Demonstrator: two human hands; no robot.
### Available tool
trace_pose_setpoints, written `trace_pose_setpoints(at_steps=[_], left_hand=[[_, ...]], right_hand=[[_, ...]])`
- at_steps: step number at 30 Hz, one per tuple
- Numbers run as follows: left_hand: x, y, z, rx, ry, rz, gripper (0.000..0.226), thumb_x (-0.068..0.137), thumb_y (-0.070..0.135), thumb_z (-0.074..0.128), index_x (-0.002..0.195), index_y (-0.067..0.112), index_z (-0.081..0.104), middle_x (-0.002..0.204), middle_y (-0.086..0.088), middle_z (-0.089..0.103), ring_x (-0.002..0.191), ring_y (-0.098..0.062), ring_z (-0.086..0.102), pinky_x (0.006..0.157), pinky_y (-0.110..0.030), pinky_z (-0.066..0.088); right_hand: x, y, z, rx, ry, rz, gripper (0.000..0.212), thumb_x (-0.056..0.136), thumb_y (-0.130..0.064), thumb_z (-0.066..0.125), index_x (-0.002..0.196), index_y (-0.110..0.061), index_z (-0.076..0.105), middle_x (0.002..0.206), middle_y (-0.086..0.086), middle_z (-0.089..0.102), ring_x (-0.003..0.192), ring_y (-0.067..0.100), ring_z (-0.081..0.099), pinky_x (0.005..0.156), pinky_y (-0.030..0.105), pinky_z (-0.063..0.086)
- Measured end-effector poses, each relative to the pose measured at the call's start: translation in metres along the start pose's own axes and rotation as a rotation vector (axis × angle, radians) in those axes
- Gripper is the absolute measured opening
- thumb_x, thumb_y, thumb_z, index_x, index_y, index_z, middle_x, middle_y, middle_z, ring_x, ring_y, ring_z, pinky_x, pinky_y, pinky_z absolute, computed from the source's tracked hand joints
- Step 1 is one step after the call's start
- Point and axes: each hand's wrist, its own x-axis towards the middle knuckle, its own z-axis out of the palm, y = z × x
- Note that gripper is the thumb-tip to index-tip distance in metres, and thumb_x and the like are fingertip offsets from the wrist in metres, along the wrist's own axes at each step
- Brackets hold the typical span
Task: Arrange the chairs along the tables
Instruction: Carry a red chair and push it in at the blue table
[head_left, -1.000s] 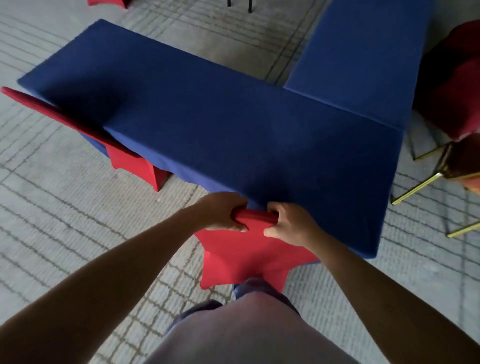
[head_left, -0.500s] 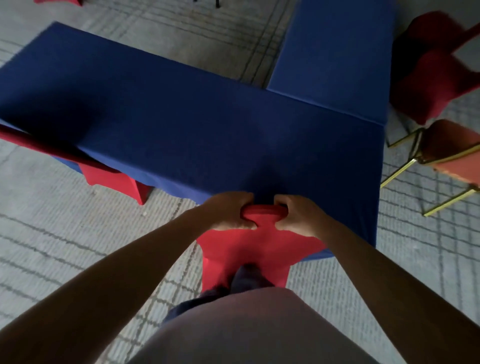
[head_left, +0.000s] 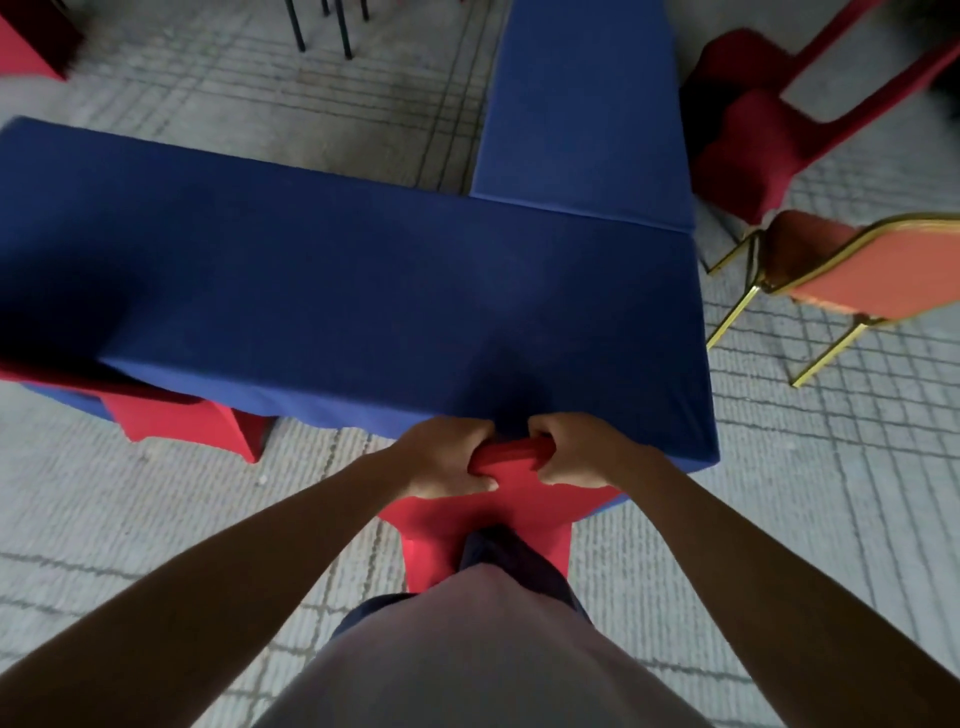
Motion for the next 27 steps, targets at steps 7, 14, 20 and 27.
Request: trace_pose_setpoints(at_steps=[7,14,20,27], left_hand=[[-0.008,-0.019,0.029,0.054,-0.011,-0.001,0.034,0.08,0.045,0.07,0.094,0.026,0.046,0.095,0.007,0.054,0.09,-0.018,0.056,0.068,-0.034,0.042],[0.019,-0.04,0.045,0.061,0.054,0.011,0.037,0.08,0.037,0.071,0.099,0.017,0.047,0.105,0.0,0.051,0.095,-0.02,0.044,0.074,-0.031,0.032],[0.039,-0.045,0.05,0.075,0.085,0.027,0.034,0.08,0.032,0.07,0.099,0.013,0.05,0.105,-0.003,0.052,0.093,-0.025,0.045,0.076,-0.033,0.037],[0.061,-0.045,0.064,0.113,0.032,-0.043,0.039,0.084,0.025,0.066,0.118,0.012,0.051,0.118,-0.008,0.05,0.103,-0.031,0.045,0.087,-0.045,0.044]], right_hand=[[0.005,-0.001,0.048,-0.072,0.03,-0.023,0.029,0.065,-0.027,0.067,0.08,-0.027,0.042,0.071,-0.006,0.052,0.065,0.017,0.05,0.053,0.029,0.03],[0.026,0.01,0.063,0.004,0.059,0.075,0.032,0.066,-0.023,0.066,0.083,-0.029,0.04,0.077,-0.007,0.051,0.07,0.02,0.05,0.056,0.033,0.031],[0.034,0.021,0.065,0.055,0.075,0.135,0.033,0.065,-0.02,0.065,0.082,-0.03,0.038,0.081,-0.007,0.052,0.079,0.022,0.05,0.059,0.033,0.03],[0.045,0.04,0.071,0.037,0.137,0.258,0.03,0.075,-0.022,0.062,0.095,-0.029,0.042,0.104,-0.003,0.054,0.102,0.029,0.051,0.079,0.034,0.032]])
